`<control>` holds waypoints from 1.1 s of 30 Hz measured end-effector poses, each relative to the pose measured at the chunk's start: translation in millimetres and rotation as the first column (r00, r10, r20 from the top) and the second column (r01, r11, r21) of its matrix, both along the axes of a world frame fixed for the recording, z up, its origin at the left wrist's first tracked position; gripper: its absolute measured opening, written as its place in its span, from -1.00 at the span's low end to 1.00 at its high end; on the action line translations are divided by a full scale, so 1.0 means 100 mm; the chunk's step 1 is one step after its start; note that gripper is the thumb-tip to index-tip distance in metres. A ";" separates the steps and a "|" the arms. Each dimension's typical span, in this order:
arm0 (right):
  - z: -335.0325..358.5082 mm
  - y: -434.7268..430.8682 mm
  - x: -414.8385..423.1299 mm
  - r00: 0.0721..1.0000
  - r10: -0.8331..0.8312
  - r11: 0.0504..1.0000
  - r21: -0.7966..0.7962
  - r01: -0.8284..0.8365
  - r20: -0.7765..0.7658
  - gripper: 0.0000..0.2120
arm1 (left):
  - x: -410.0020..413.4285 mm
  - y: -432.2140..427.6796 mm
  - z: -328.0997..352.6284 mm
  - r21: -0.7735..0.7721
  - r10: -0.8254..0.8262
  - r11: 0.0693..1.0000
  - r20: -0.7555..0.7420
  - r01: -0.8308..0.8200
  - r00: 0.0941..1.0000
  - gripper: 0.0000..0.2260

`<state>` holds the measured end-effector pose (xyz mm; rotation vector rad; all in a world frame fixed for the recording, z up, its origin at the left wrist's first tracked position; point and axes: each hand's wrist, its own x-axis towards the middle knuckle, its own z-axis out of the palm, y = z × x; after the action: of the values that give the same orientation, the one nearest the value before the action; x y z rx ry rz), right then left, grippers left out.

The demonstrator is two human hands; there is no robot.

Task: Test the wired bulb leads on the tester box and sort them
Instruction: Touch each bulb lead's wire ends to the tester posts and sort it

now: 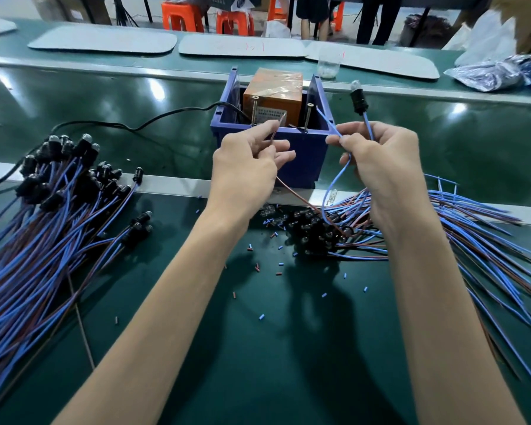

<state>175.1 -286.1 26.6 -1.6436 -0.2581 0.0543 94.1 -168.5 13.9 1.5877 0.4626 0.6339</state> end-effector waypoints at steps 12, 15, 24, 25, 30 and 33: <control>-0.06 0.04 0.02 1.000 0.005 1.000 -0.005 -0.005 0.022 -0.84 | -0.09 0.27 0.03 0.068 0.234 0.970 -0.022 -0.232 0.972 -0.83; -0.08 0.04 0.01 1.000 0.001 1.000 0.000 -0.001 0.021 -0.85 | -0.10 0.32 0.02 0.098 0.284 0.954 -0.011 -0.282 0.959 -0.83; -0.08 0.05 -0.02 1.000 0.027 1.000 0.013 -0.027 0.002 -0.84 | -0.05 0.38 -0.08 0.123 0.328 0.939 -0.036 -0.321 0.944 -0.85; -0.08 0.05 -0.02 0.999 0.035 0.999 0.018 -0.035 -0.001 -0.84 | -0.05 0.38 -0.09 0.122 0.309 0.946 -0.047 -0.301 0.950 -0.86; -0.07 0.05 -0.04 0.998 0.056 0.998 0.030 -0.055 -0.018 -0.86 | -0.04 0.37 -0.10 0.097 0.221 0.972 -0.053 -0.215 0.974 -0.86; -0.06 0.05 -0.04 0.998 0.057 0.998 0.025 -0.057 -0.019 -0.83 | -0.03 0.37 -0.11 0.096 0.209 0.974 -0.040 -0.204 0.977 -0.84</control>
<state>170.8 -281.2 20.6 -1.6111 -0.2896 0.1099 91.0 -131.5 3.3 1.6578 0.6503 0.7836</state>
